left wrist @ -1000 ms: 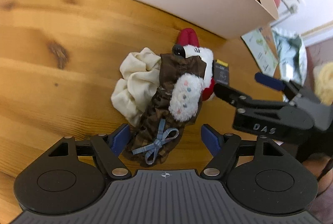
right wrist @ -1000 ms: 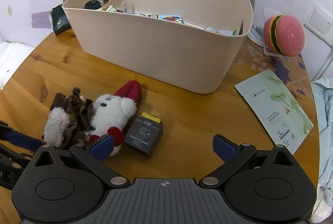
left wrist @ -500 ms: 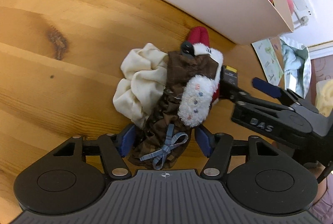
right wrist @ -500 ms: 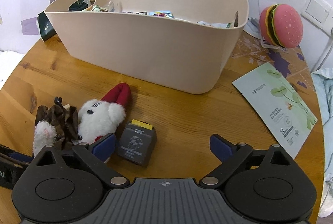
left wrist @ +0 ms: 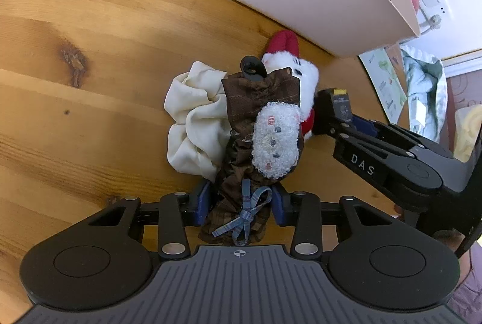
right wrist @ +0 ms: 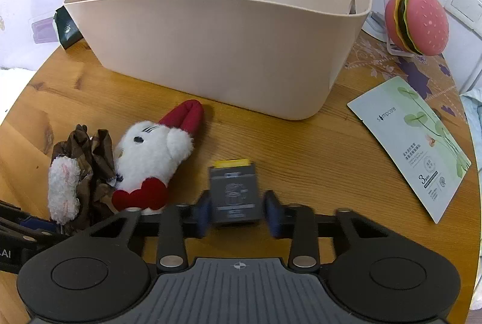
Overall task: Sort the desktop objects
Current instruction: 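Grasp the brown plush keychain with left tool while right tool grasps the black box, then lift the brown plush with left tool while right tool carries the black box to the basket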
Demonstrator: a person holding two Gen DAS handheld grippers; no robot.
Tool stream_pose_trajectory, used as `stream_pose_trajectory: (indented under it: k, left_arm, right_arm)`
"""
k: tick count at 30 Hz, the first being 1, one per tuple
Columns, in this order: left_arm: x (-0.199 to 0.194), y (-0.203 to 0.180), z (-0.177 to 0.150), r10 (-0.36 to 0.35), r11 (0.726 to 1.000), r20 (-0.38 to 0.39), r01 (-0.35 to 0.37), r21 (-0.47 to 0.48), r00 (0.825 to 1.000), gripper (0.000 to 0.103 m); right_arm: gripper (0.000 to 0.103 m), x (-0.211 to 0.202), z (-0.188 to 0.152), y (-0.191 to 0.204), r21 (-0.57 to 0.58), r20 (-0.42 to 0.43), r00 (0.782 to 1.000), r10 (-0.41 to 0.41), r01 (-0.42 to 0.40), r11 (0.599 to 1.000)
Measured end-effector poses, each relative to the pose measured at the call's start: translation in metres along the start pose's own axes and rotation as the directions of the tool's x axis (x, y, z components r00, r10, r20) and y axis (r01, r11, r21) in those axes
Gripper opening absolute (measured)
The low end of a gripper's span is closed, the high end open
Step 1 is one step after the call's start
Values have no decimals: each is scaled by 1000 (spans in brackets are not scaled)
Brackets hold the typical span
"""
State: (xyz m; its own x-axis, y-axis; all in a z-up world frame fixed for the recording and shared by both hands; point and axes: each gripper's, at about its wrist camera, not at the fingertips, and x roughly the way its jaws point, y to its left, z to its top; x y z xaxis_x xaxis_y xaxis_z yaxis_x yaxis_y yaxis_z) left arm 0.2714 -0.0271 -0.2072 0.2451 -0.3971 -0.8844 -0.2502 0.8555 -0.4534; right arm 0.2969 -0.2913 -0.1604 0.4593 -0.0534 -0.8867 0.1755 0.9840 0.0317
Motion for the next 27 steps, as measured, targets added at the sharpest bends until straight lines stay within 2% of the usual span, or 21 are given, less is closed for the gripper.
stream_pose_trajectory:
  k: [5, 8, 11, 16, 23, 27]
  left_arm:
    - [-1, -4, -7, -17, 1000, -6, 17, 14, 1000, 39]
    - [1, -5, -11, -61, 998, -33, 62, 33, 998, 41]
    - [0, -1, -16, -39, 999, -44, 40, 25, 998, 47]
    - [0, -2, -21, -27, 999, -44, 29, 42, 999, 49]
    - [10, -24, -27, 0, 990, -44, 6, 138, 999, 76]
    - [14, -37, -28, 41, 975, -13, -37, 221, 999, 78]
  right_arm:
    - [29, -5, -6, 2, 4, 5, 1000, -2, 2, 1000]
    - [29, -11, -11, 1, 14, 15, 1000, 6, -7, 1000]
    - [29, -17, -15, 0, 15, 17, 1000, 11, -11, 1000]
    - [29, -19, -21, -2, 21, 14, 1000, 0, 0, 1000]
    - [29, -20, -27, 0, 25, 3, 1000, -3, 3, 1000]
    - [29, -21, -31, 1, 24, -3, 1000, -2, 2, 1000]
